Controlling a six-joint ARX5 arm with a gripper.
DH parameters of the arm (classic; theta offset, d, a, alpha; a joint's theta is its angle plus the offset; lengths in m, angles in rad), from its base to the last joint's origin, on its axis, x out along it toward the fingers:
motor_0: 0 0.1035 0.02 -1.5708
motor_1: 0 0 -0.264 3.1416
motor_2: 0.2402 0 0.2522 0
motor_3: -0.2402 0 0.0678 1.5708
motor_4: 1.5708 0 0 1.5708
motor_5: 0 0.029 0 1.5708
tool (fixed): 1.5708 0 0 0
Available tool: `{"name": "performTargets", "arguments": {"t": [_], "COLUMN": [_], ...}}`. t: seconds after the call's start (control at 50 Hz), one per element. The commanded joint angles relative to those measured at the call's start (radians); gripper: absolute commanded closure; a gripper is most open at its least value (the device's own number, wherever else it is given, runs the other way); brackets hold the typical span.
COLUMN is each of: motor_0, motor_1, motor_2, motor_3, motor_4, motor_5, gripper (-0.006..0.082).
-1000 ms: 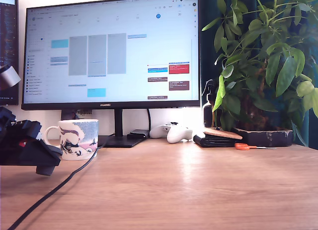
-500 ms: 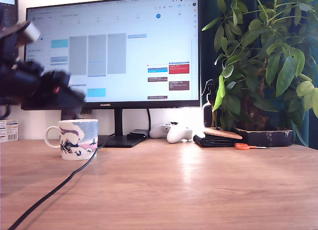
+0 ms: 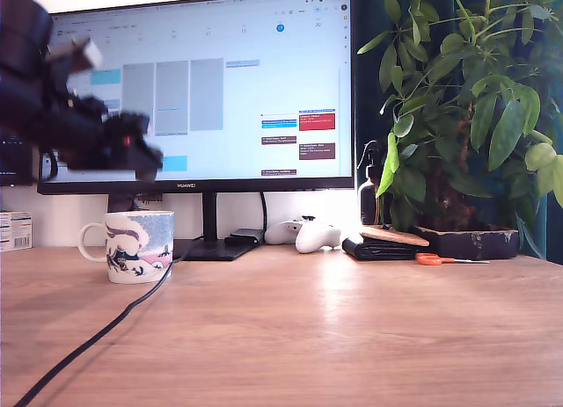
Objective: Pick the grey coffee capsule and place it inside the blue coffee cup
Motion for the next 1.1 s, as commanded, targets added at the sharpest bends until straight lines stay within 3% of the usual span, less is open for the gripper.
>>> {"name": "performTargets", "arguments": {"t": [0.0,0.2,0.72,0.78,0.9,0.94,1.08], "motor_0": [0.003,0.007,0.007,0.007,0.007,0.007,0.007], "motor_1": [0.032,0.05,0.05,0.05,0.05,0.05,0.05], "motor_2": [0.037,0.114,0.13,0.13,0.134,0.137,0.145], "motor_3": [-0.04,-0.218,-0.303,-0.31,-0.339,-0.357,-0.384], "motor_4": [0.004,-0.001,-0.027,-0.026,-0.026,-0.027,-0.026], "motor_5": [0.004,0.005,0.004,0.006,0.014,0.016,0.015], "gripper": [0.0644,0.0644,0.0632,0.0524,0.0103,0.0057,0.0062]}}
